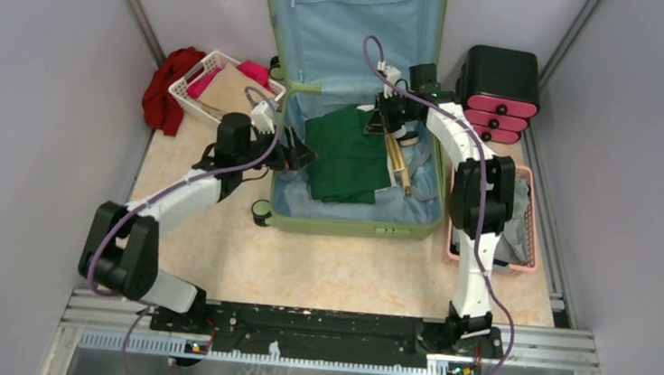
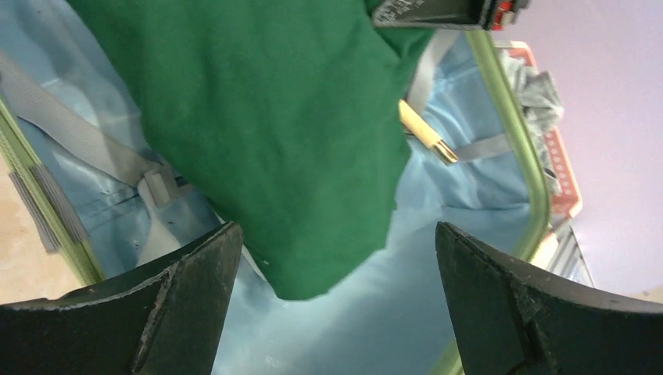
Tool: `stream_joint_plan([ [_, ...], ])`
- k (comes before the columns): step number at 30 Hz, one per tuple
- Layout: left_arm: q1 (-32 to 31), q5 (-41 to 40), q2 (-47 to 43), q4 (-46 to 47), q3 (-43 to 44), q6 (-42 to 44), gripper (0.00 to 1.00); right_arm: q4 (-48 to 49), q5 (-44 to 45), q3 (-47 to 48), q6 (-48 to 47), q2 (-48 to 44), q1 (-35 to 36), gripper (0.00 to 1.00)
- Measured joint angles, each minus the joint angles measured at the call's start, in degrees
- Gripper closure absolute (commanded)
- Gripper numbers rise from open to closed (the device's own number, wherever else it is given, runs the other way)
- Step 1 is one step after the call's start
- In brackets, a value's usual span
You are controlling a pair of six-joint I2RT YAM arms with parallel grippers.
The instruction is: Open, take out, and arrange the luggage
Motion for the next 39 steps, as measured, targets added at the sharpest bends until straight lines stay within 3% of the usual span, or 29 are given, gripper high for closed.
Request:
stream_joint_plan([
  [7, -0.11, -3.56, 8.76, -4.72, 6.95, 0.00, 0.01, 0.79, -0.83, 1.33, 2.45, 3.02, -0.46, 1.00],
  [15, -1.99, -7.52, 17.75, -8.59, 15.10, -2.45, 0.08, 1.31, -2.45, 1.33, 3.85, 3.08, -1.11, 1.00],
  [24, -4.66, -15.85, 23.54, -16.79, 20.37, -4.85, 0.24, 2.51, -3.28, 1.33, 4.74, 3.08, -1.11, 1.00],
  [31, -6.40, -20.46, 26.69, -21.92, 24.02, -6.08, 0.06, 2.67, -3.89, 1.31, 5.07, 3.08, -1.14, 1.00],
  [39, -7.06, -26.45, 21.27, -23.74, 22.25, -5.95, 0.12, 2.71, -4.13, 1.31, 5.09, 3.08, -1.46, 1.00],
])
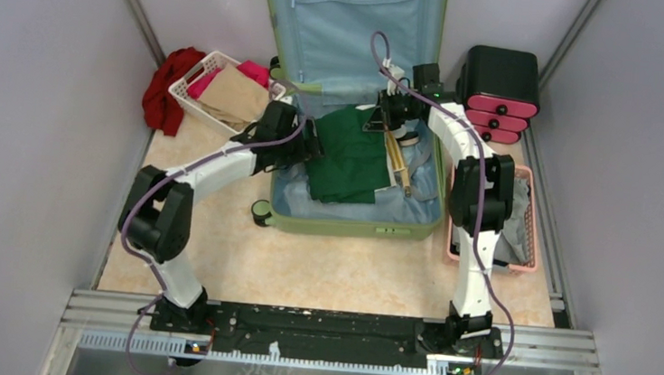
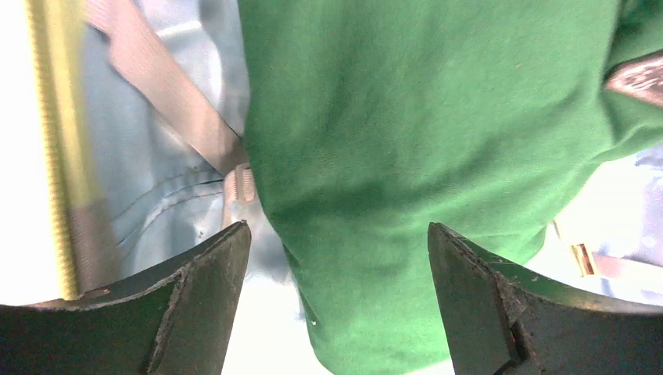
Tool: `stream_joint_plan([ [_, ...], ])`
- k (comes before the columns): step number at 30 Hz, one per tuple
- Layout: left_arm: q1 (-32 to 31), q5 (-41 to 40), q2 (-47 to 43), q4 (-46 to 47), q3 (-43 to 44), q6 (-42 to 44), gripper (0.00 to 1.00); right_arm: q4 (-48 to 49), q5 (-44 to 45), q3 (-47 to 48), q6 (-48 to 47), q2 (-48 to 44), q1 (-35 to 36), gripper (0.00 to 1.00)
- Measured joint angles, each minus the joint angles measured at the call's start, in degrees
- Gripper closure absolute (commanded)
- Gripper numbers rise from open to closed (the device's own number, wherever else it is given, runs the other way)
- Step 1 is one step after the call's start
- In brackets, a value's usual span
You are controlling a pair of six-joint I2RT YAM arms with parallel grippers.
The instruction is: Open, take out, and arrange the luggage
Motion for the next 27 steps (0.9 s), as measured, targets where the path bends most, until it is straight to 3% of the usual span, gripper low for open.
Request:
stream_joint_plan([
  [7, 0.22, -3.26, -5.75, -0.04, -2.67, -1.64, 0.14, 0.00, 1.49, -0.07, 0.26, 0.00, -0.48, 1.00],
  [20, -0.87, 1.92, 0.31, 0.46, -2.93, -4.42, 0.21, -0.02, 4.09, -1.51, 0.76, 0.00, -1.14, 0.97],
  [22, -1.01, 2.14, 1.01, 0.57, -2.78, -4.63, 0.29, -0.09, 4.37, -1.51, 0.79, 0.00, -1.14, 0.97],
  [27, -0.92, 3.17, 1.11, 0.61, -2.75, -6.19, 0.62, -0.15, 4.48, -1.51, 0.83, 0.00, -1.14, 0.97],
])
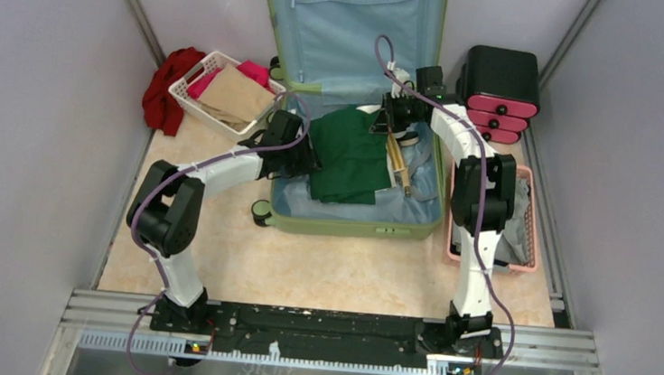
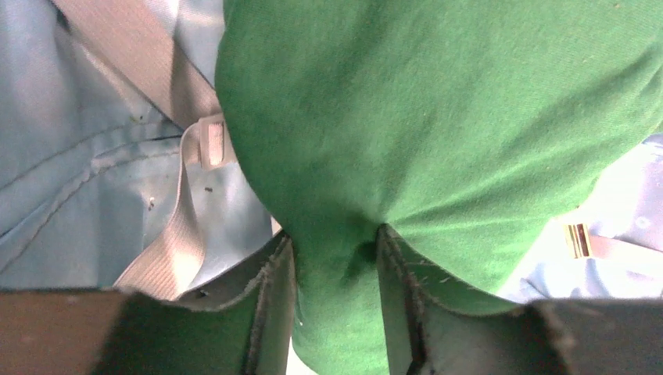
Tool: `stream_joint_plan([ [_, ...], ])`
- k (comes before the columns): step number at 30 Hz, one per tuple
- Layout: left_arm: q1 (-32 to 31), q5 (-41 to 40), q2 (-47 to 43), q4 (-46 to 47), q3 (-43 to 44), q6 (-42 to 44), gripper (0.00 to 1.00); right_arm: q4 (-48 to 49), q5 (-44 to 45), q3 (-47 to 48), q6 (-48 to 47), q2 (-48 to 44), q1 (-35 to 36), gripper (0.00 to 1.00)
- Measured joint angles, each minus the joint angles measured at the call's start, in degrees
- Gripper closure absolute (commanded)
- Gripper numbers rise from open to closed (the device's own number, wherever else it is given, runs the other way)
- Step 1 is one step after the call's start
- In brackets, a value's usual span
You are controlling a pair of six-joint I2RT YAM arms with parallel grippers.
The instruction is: Open, take out, and arrange the luggage
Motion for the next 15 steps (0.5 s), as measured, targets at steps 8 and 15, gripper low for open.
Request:
stream_joint_plan([
  [8, 0.00, 2.03, -1.92, 1.64, -0.96, -1.01, 0.93, 0.00, -0.87, 0.00, -0.02, 0.00, -0.02, 0.81],
  [15, 0.07, 4.28, -6.36, 1.86, -1.14, -1.51, 0.99, -0.24, -1.79, -0.57, -1.66, -0.76, -0.85, 0.46],
])
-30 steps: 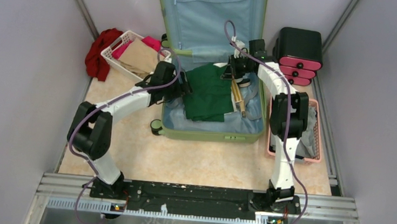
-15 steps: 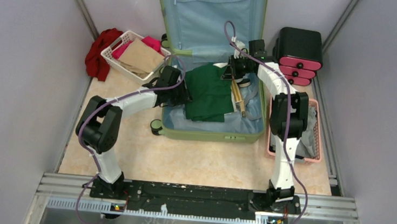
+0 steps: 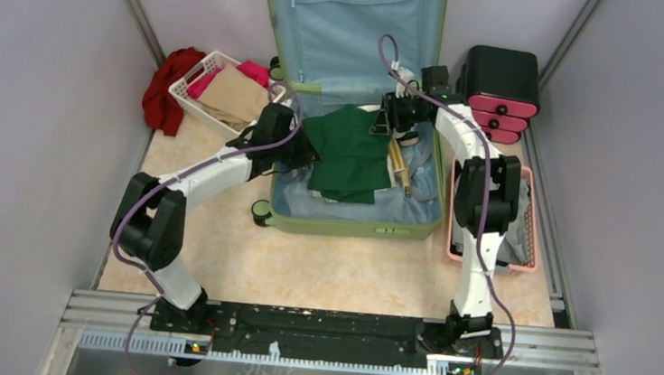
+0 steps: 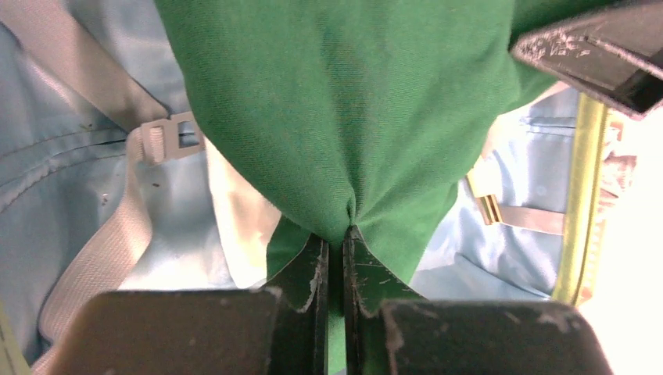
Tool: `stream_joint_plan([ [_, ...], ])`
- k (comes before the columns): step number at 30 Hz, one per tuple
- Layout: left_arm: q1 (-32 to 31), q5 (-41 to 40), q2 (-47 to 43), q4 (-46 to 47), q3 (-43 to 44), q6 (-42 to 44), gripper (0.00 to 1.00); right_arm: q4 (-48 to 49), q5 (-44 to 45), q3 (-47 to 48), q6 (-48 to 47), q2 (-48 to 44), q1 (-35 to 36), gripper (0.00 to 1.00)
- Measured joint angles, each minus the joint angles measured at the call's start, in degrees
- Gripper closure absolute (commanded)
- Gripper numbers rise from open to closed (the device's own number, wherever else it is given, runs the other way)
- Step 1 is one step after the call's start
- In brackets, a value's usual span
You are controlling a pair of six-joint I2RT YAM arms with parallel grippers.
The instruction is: Open, take out, and arrange the luggage
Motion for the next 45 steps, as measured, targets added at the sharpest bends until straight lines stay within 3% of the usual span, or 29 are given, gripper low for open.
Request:
stream_joint_plan([
  [4, 0.00, 1.49, -0.74, 1.09, 0.00, -1.81, 1.00, -1.07, 0.48, -1.46, -1.90, -3.43, -1.03, 0.32],
  [12, 0.04, 3.91, -0.74, 2.03, 0.17, -5.99, 1.00, 0.61, 1.31, -8.13, -7.13, -17.99, -2.14, 0.22],
  [16, 0.04, 4.28, -0.74, 1.95, 1.09, -8.55, 1.00, 2.89, -4.96, -15.39, -11.98, -25.81, -1.14, 0.17],
  [20, 0.26, 4.70, -0.74, 1.81, 3.13, -11.78, 0.99, 6.19, -5.73, -27.61, -19.23, -33.18, 5.44, 0.06],
  [24, 0.50, 5.16, -0.50, 0.96, 6.32, -14.97, 0.99, 11.87, -0.09, -40.54, -24.28, -38.49, 15.50, 0.06],
  [28, 0.70, 5.84, -0.28, 1.07, 7.89, -17.75, 0.99, 16.79, 9.88, -44.19, -25.16, -38.84, 21.44, 0.06],
  [34, 1.31, 7.78, 0.81, 1.09, 7.89, -21.22, 0.99, 26.93, 28.46, -45.83, -24.28, -38.84, 27.50, 0.05],
  [45, 1.60, 9.70, 2.05, 1.57, 8.76, -24.57, 0.99, 37.75, 48.28, -54.58, -14.67, -38.36, 33.57, 0.05],
])
